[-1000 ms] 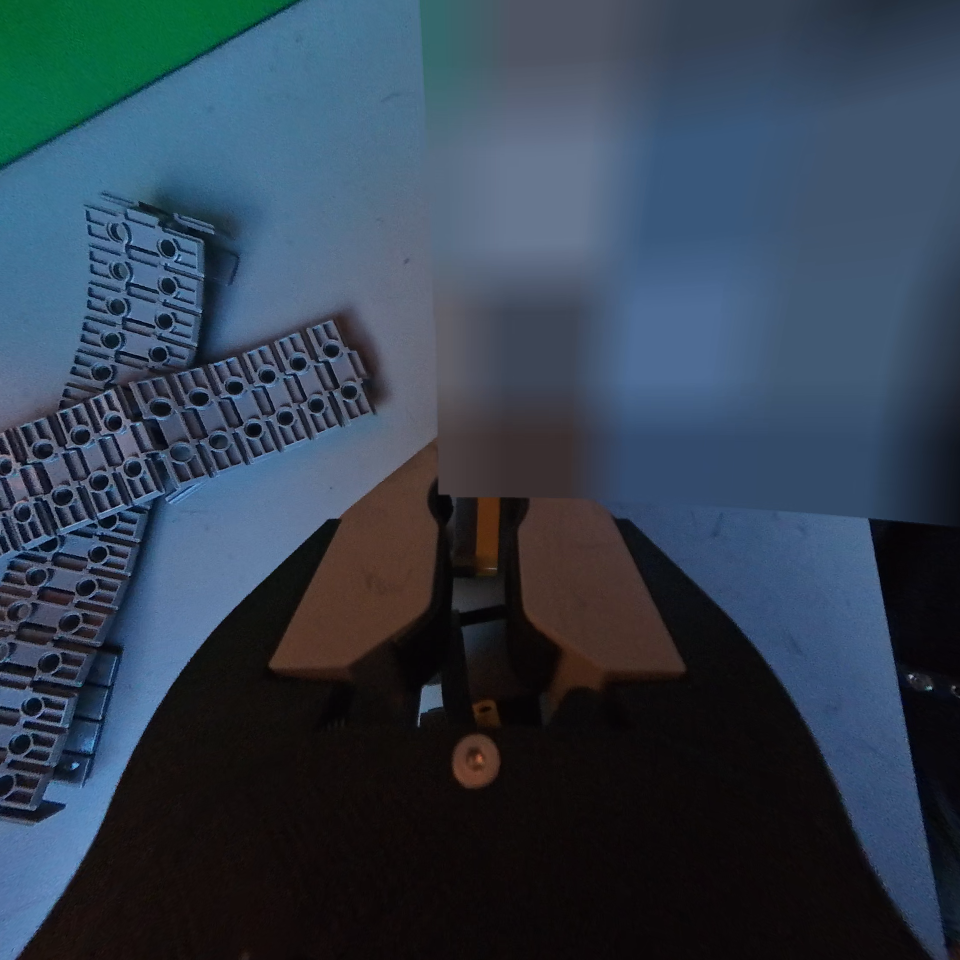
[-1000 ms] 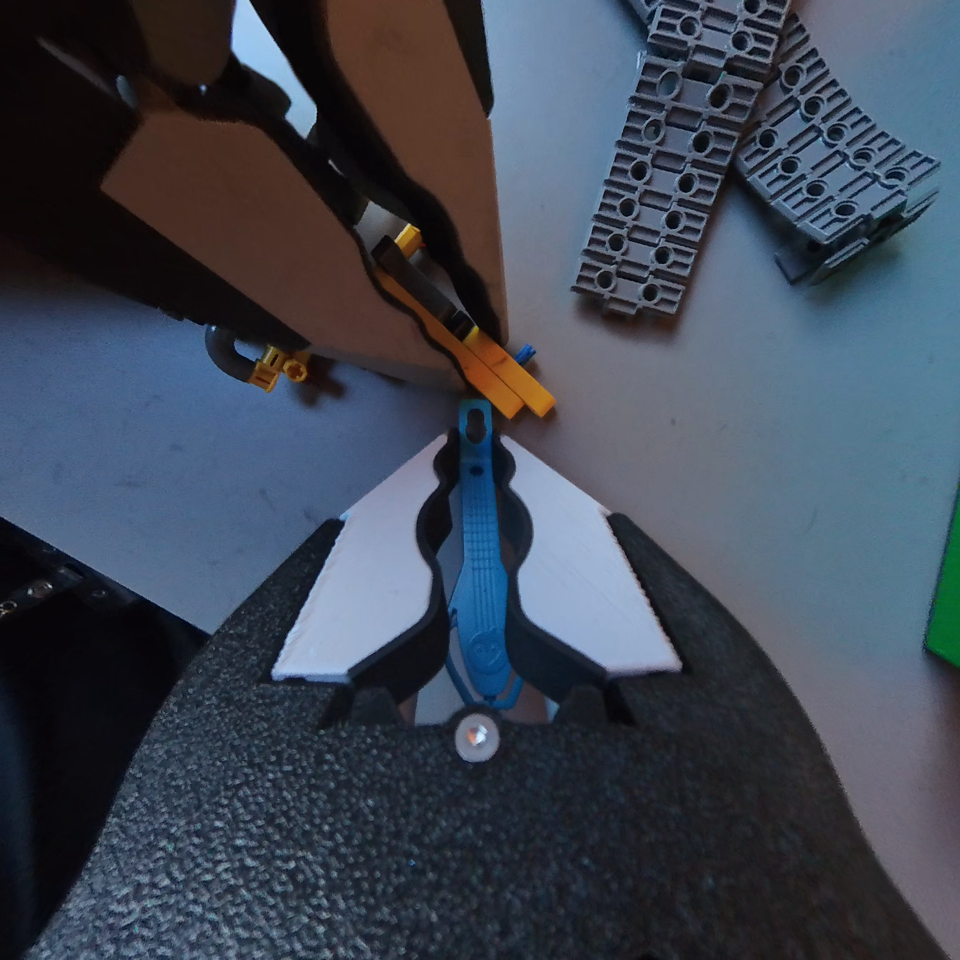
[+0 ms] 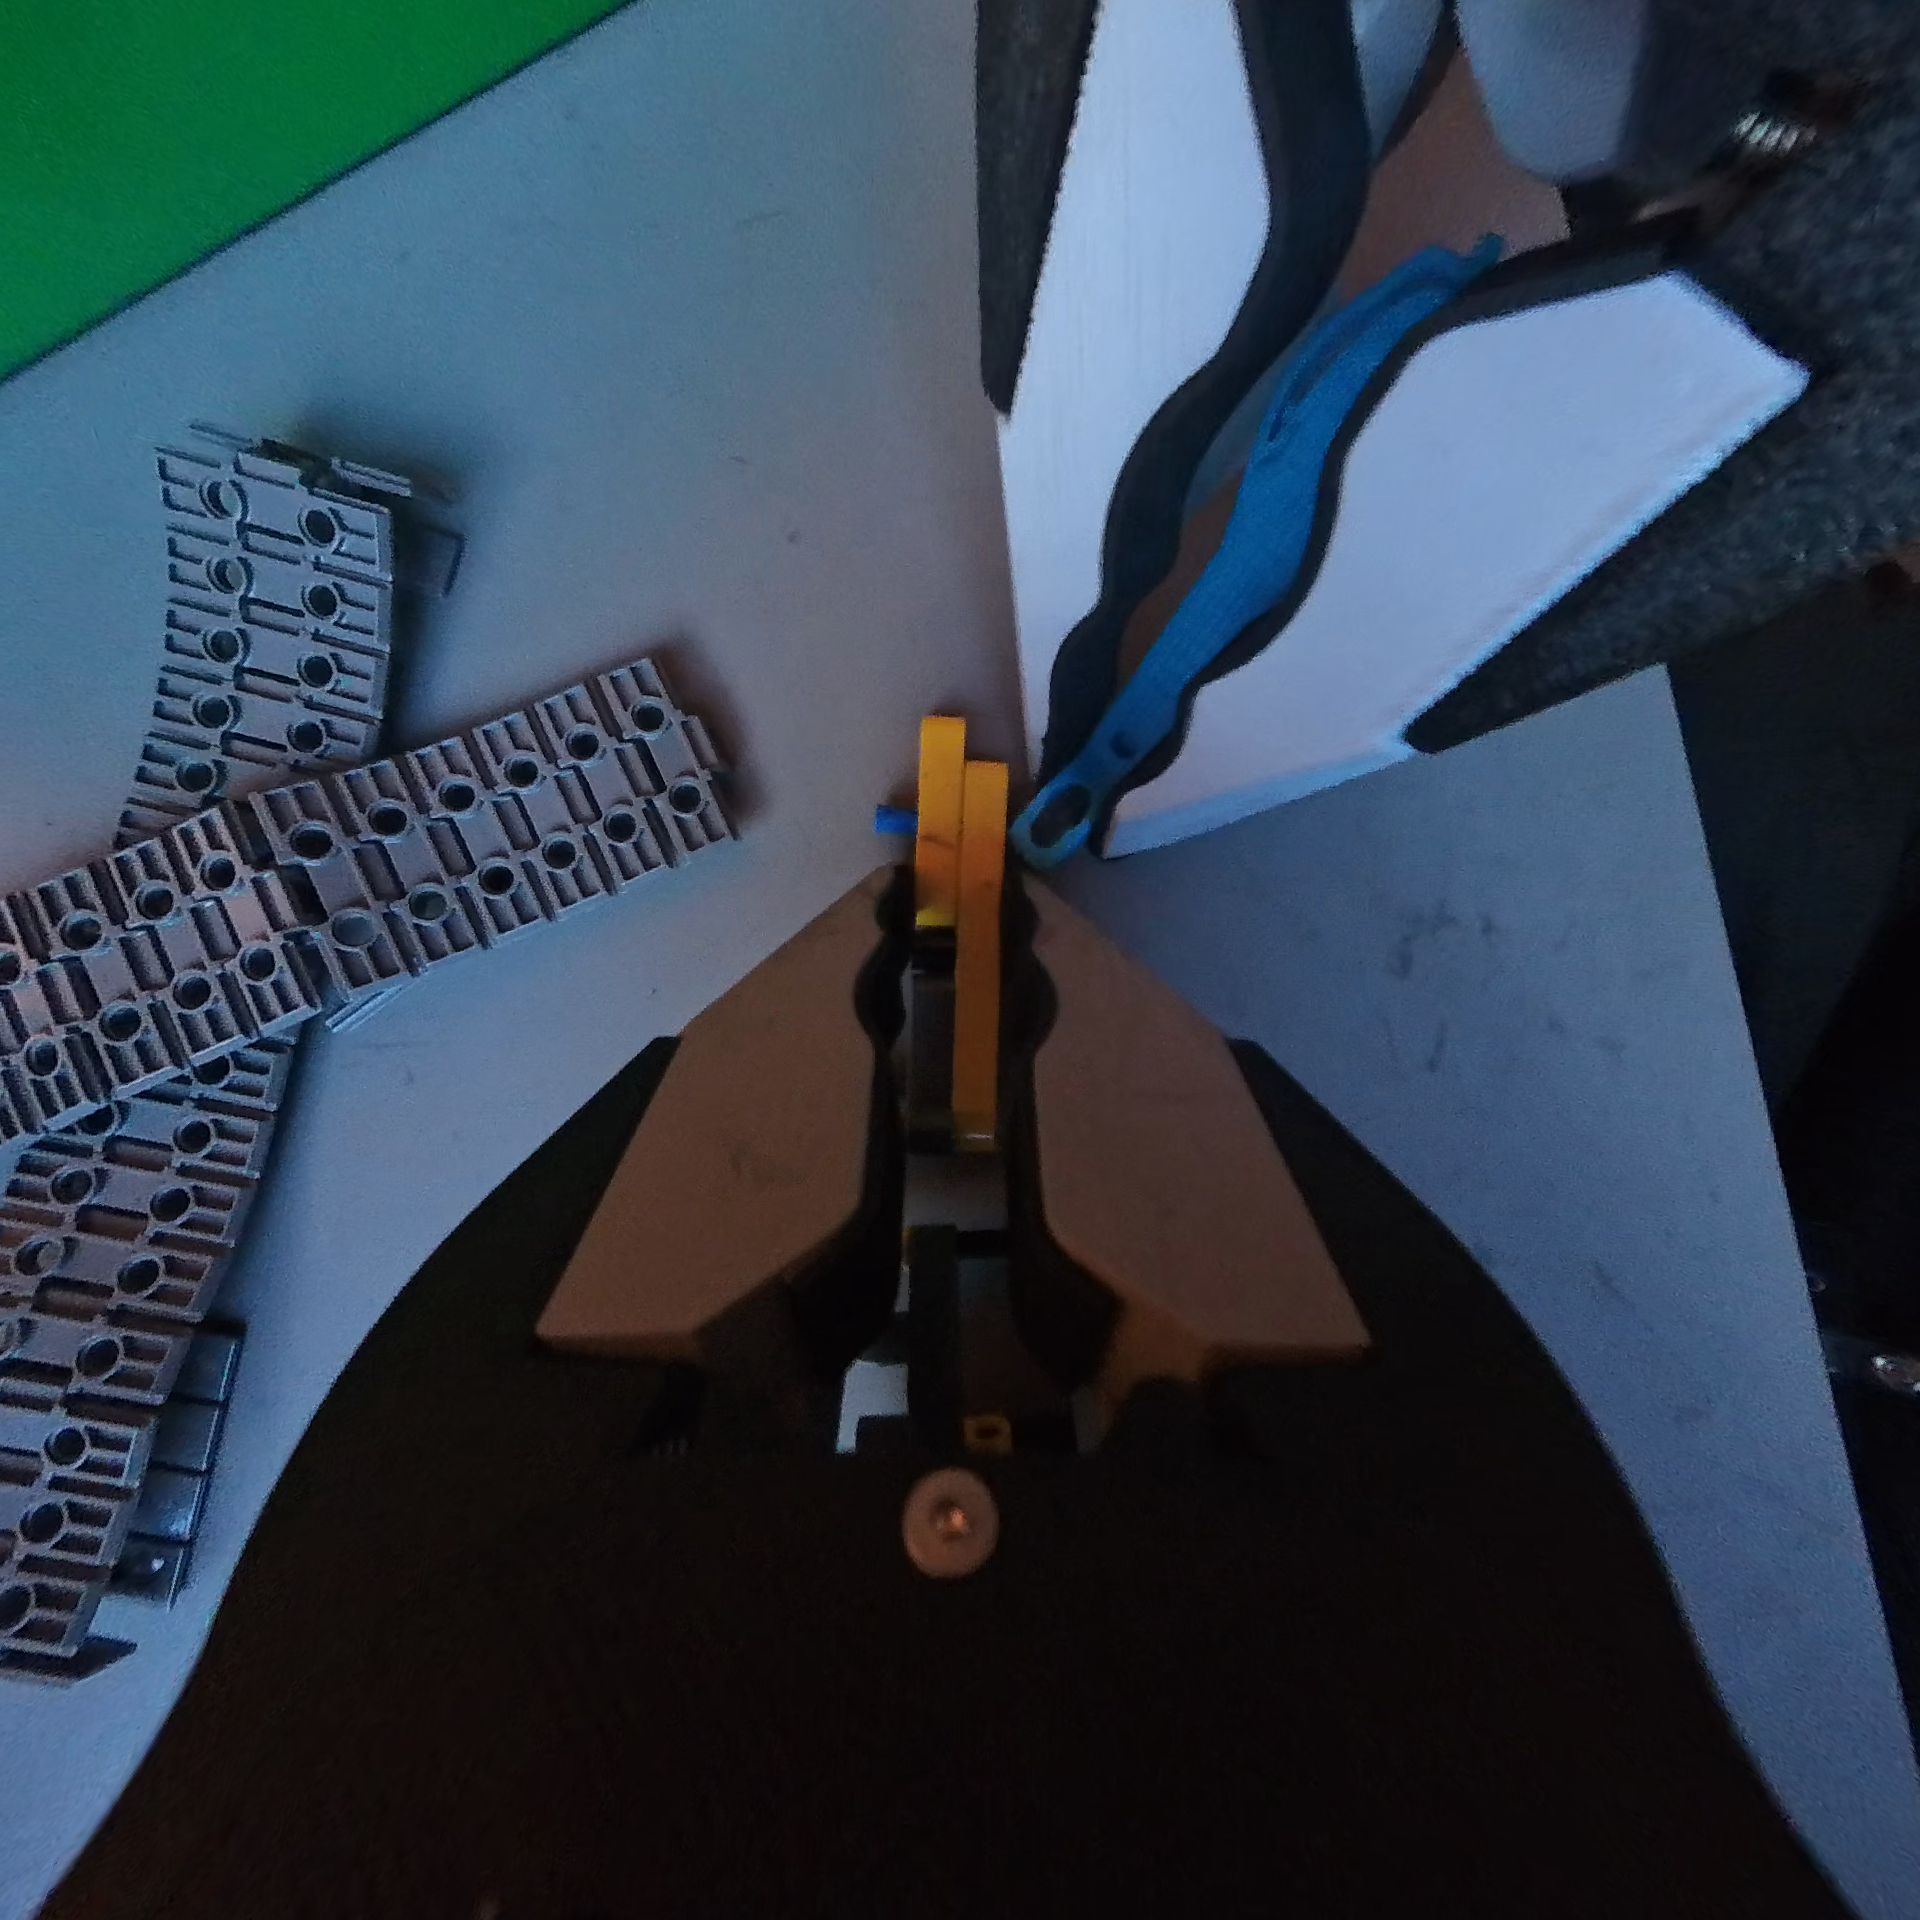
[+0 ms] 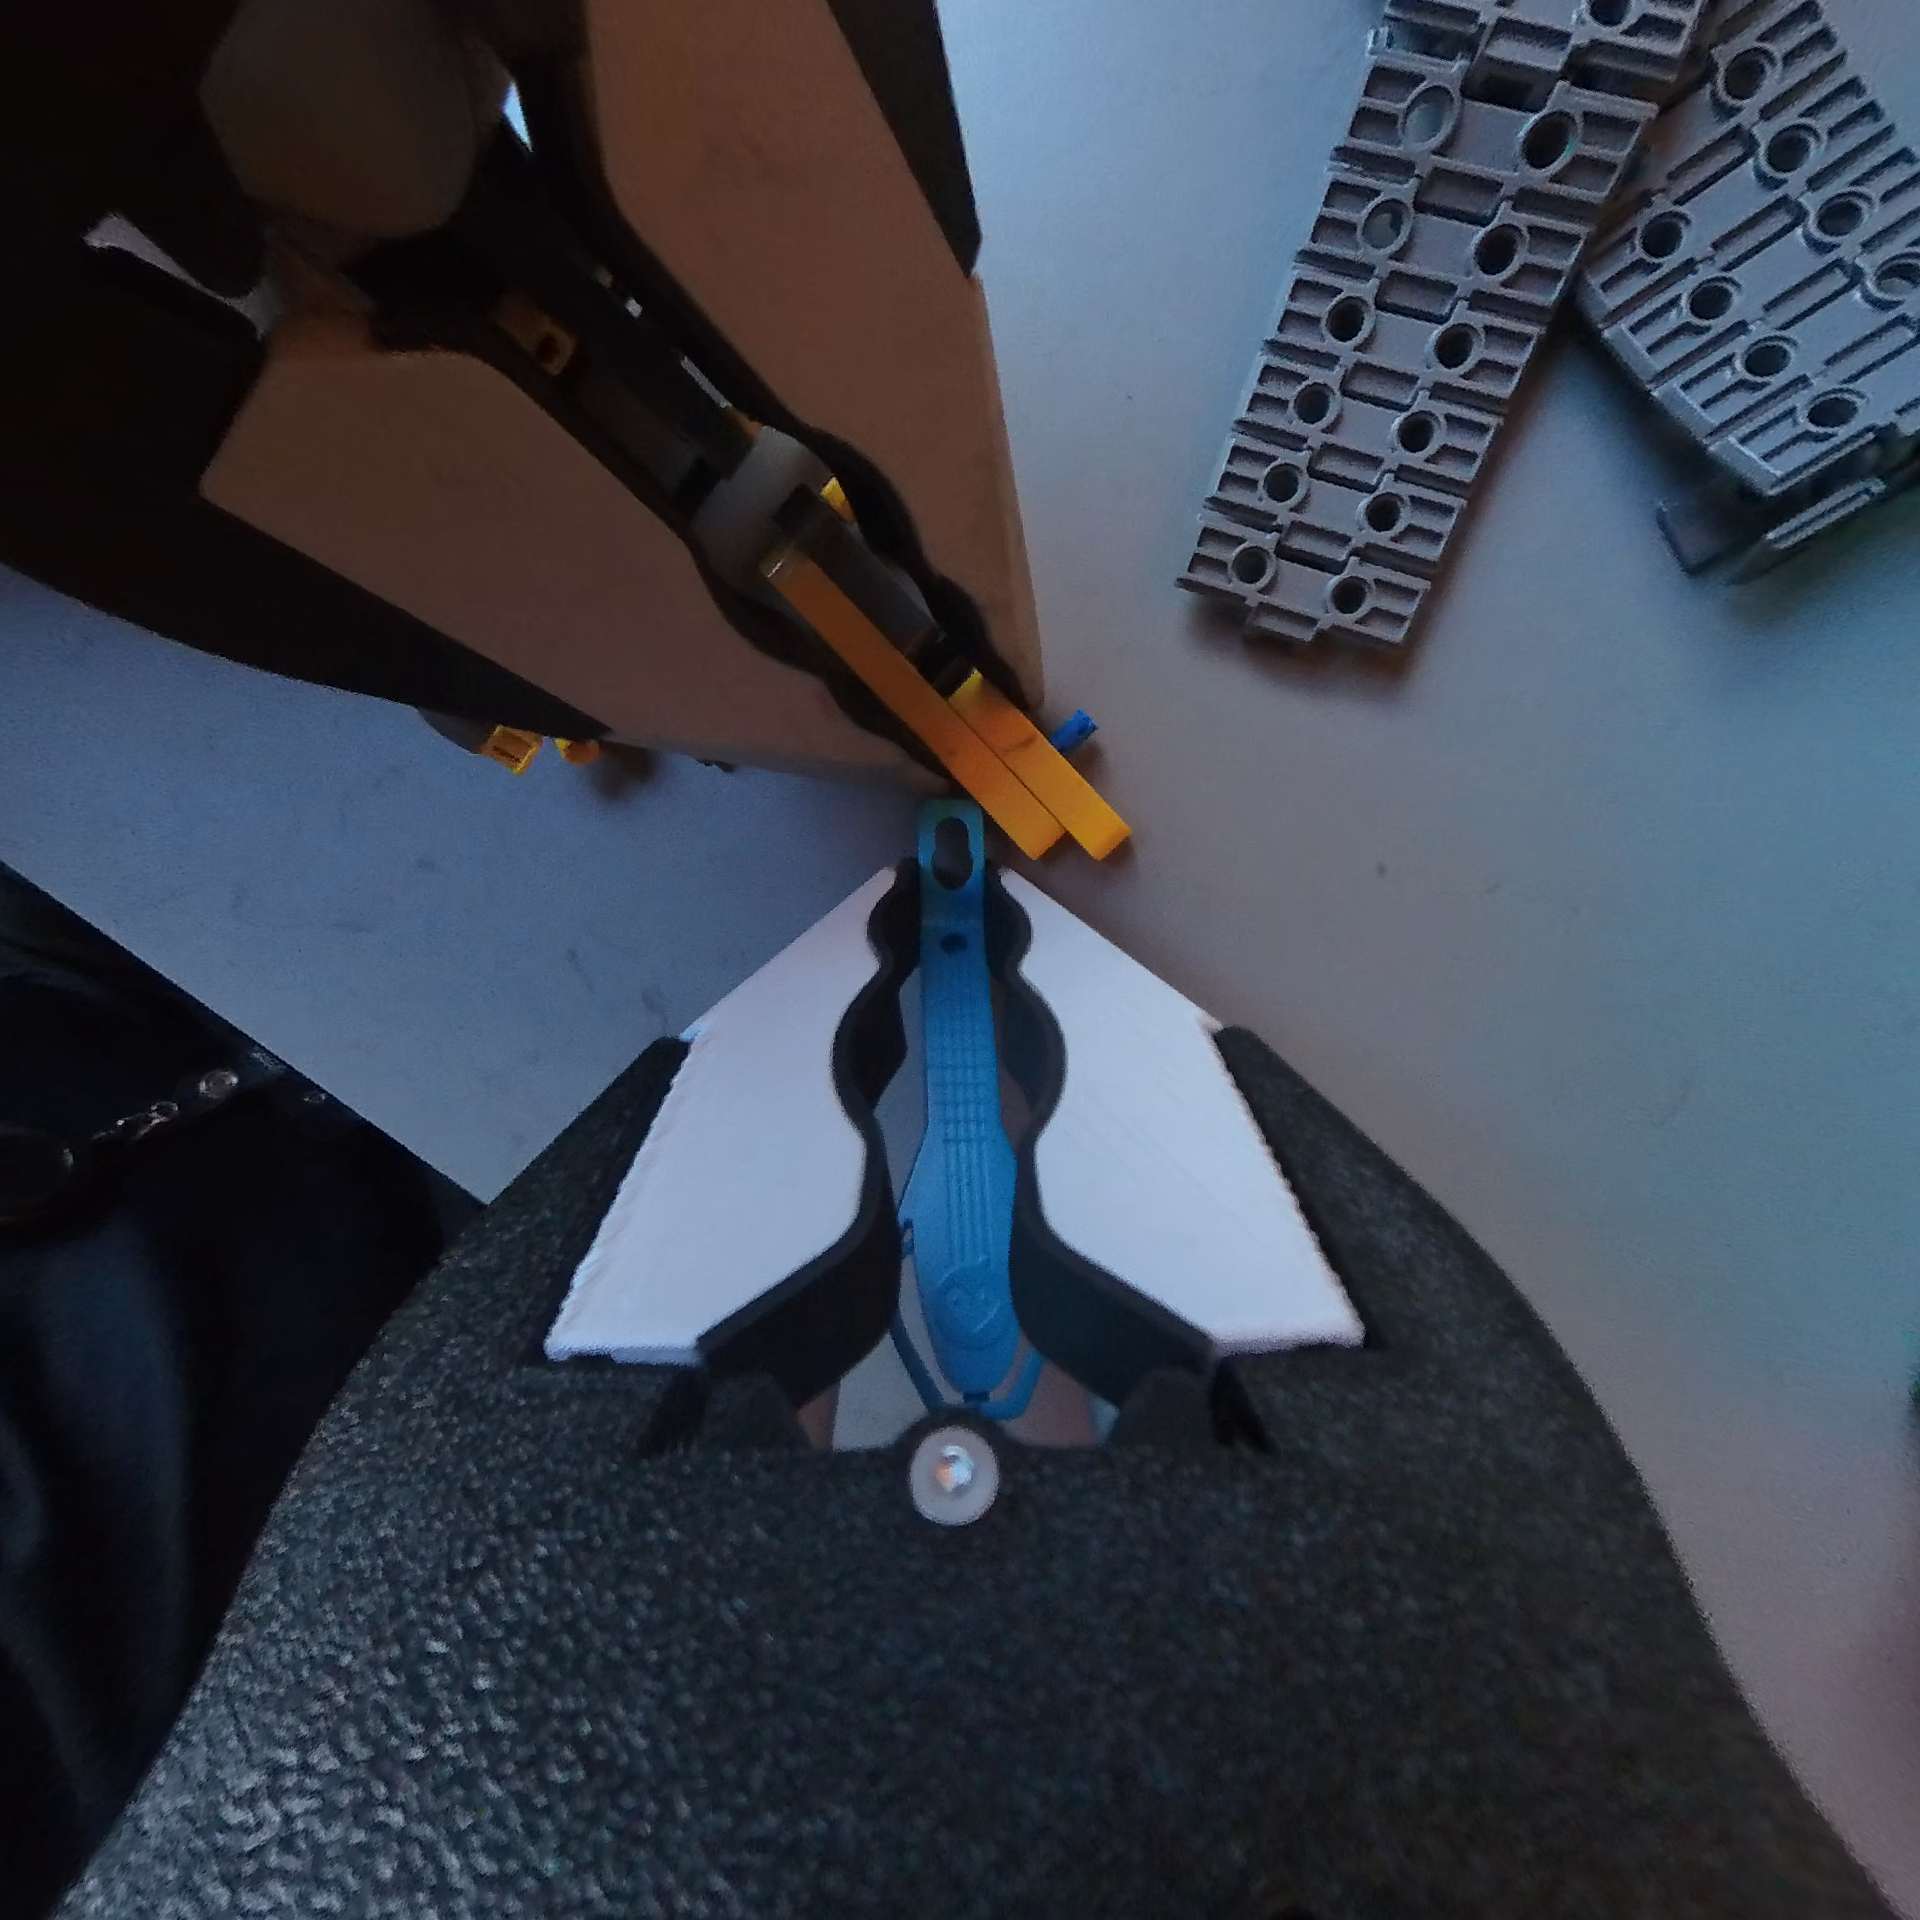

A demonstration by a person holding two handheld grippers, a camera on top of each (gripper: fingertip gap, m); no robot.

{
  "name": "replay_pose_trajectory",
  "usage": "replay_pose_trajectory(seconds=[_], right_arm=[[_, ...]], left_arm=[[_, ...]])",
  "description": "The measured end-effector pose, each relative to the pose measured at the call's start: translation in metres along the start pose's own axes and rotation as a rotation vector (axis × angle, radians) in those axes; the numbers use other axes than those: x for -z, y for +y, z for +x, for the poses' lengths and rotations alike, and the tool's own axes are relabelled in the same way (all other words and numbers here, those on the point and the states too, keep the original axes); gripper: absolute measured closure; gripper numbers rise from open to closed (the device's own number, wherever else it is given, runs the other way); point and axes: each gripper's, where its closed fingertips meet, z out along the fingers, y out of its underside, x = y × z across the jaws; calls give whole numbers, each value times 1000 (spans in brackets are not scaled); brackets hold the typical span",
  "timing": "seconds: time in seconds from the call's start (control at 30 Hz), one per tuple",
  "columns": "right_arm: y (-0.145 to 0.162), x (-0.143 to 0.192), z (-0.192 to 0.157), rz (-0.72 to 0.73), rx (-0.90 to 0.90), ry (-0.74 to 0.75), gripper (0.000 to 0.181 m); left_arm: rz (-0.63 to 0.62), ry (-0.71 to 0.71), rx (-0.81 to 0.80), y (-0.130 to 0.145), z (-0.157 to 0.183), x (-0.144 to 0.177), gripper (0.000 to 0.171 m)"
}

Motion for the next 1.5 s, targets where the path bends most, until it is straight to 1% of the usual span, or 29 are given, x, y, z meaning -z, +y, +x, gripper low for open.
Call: replay_pose_trajectory(seconds=[0.23,0.47,0.7,0.87,1.5], right_arm=[[2,1,6,-15,-4,45,171],[3,2,5,-34,12,22,171],[2,1,4,-55,-18,-34,172],[1,1,6,-70,-8,-2,172],[-3,-1,8,81,43,154,173]], left_arm=[[0,-23,-4,0,-2,0,157],[-1,-31,-4,0,-2,0,157],[-2,-34,-6,-1,-1,-1,158],[-1,-43,-21,-1,-1,-1,157],[6,-4,-95,0,1,0,157]])
